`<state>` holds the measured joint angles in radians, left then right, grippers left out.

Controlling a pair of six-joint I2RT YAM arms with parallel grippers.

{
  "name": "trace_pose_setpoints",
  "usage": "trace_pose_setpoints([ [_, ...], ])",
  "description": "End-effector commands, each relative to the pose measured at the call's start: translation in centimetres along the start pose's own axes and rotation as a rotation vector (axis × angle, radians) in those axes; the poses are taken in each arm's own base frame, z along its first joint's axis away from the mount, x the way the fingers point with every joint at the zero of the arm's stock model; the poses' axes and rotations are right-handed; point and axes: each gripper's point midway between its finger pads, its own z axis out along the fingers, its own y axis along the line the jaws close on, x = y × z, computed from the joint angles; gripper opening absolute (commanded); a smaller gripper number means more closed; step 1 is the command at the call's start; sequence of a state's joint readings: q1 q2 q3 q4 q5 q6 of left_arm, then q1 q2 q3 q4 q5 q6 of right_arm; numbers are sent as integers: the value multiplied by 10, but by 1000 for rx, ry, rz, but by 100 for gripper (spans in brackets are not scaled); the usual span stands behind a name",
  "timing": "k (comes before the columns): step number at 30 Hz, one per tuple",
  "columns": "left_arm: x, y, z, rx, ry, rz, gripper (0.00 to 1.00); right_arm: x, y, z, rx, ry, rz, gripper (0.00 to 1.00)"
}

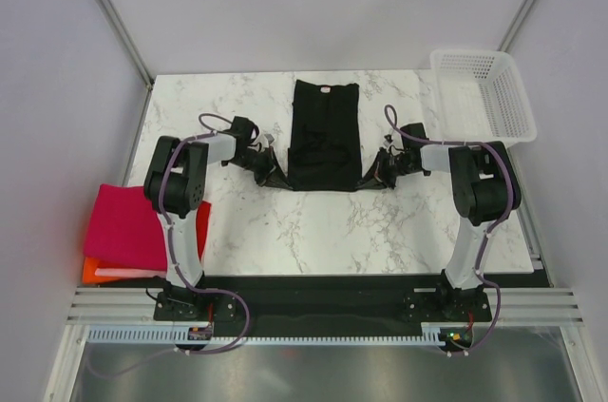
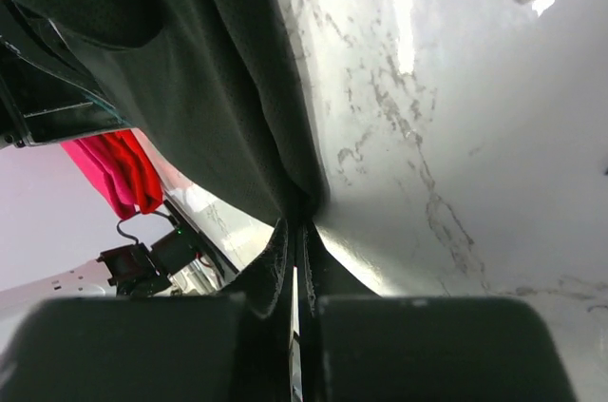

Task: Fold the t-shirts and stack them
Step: Fold the tshirt

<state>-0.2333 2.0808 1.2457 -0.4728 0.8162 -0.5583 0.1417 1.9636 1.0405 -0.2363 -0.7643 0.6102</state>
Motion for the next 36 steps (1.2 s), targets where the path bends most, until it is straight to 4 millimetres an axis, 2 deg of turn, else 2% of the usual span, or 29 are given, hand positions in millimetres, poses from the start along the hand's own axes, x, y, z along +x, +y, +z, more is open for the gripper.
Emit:
trace_pose_setpoints([
  [1,-13,-50,-24,93,-66,99,2,-16,38,-18,-93,-62,-102,0],
  [4,-10,-75,-46,119,-104,148,2,-19,70,-45,-151,-93,-188,0],
  [5,-6,-87,-58,136,-121,172,2,-15,74,-51,-150,-82,-190,0],
  [9,9,-105,-75,161,-132,198,2,-4,99,-84,-168,-117,-266,0],
  [14,23,-105,-81,161,-132,207,2,21,91,-93,-149,-109,-265,0],
  [18,32,-104,-84,158,-137,211,2,41,75,-92,-129,-90,-234,0],
  [22,44,-100,-80,149,-125,215,2,51,74,-97,-130,-101,-246,0],
  [27,45,-102,-74,159,-121,235,2,51,72,-98,-124,-113,-263,0],
  [30,28,-109,-71,155,-146,272,2,31,80,-97,-145,-150,-274,0],
  [31,15,-122,-78,158,-184,346,2,19,86,-97,-161,-178,-299,0],
  [32,4,-121,-73,142,-191,358,2,10,90,-97,-167,-192,-310,0],
  [33,-14,-141,-84,146,-250,425,2,-13,98,-99,-175,-221,-326,0],
  [35,-41,-144,-79,116,-280,486,2,-45,110,-102,-193,-278,-372,0],
  [36,-56,-147,-78,97,-307,511,2,-70,130,-114,-215,-334,-421,0],
])
